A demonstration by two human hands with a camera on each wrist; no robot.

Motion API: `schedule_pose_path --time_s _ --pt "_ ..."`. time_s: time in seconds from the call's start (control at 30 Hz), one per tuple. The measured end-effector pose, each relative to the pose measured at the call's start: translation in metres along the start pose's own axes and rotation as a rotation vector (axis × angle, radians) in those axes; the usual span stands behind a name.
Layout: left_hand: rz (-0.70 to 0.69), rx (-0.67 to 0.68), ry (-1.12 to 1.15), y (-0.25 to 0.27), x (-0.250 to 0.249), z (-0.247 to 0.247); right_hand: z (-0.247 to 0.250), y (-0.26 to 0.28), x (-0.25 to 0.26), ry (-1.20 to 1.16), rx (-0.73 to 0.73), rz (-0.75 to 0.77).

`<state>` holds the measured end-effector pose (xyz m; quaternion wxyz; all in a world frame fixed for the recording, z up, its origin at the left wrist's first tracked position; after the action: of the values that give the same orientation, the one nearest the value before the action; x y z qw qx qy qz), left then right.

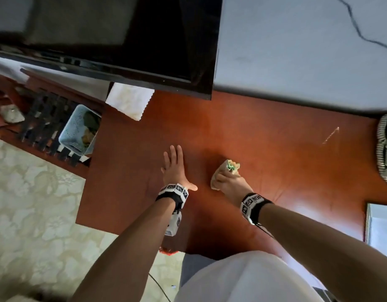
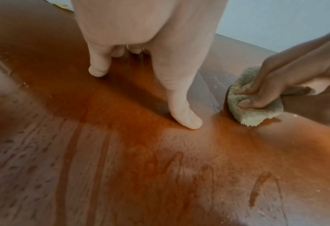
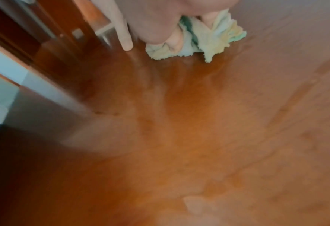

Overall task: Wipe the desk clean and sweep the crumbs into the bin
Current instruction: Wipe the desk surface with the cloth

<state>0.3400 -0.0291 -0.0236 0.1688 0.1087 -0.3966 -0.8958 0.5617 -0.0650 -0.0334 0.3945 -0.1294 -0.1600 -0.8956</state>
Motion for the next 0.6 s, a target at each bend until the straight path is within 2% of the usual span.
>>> schedule_pose_path --time_s 0.07,0.13,0.23,0.3,0.37,0.47,0.6 --pt "-0.004 -0.025 0.020 0.000 0.000 -0.002 0.016 -0.012 -0.016 -0.024 -0.075 -0.027" --pt "-0.012 -0.041 0.042 -0.001 0.001 -0.004 0.034 -0.040 -0.042 -0.054 -0.170 -0.129" --pt "-0.019 -0.048 0.049 -0.002 0.003 -0.009 0.067 -0.099 -0.108 -0.008 -0.262 -0.309" --pt "-0.019 -0.049 0.071 -0.004 0.004 -0.010 0.092 -0.133 -0.152 0.018 -0.295 -0.415" --pt "-0.019 -0.052 0.071 -0.006 0.004 -0.011 0.106 -0.150 -0.174 0.050 -0.263 -0.472" --pt "-0.008 -0.046 0.072 -0.009 0.005 -0.011 0.101 -0.148 -0.165 0.057 -0.283 -0.477" --pt "0.011 -0.036 0.049 -0.008 0.004 -0.010 0.057 -0.085 -0.101 -0.004 -0.222 -0.346"
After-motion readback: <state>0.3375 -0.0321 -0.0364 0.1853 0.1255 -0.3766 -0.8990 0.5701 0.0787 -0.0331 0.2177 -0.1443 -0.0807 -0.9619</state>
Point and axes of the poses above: each hand's wrist, its own y-axis away from the middle knuckle, its own z-axis out of the back of the hand, x = y × z, the point moved 1 cm from there along -y, towards the middle knuckle, and after that the axes turned 5 degrees about z, right-handed, at the moved point
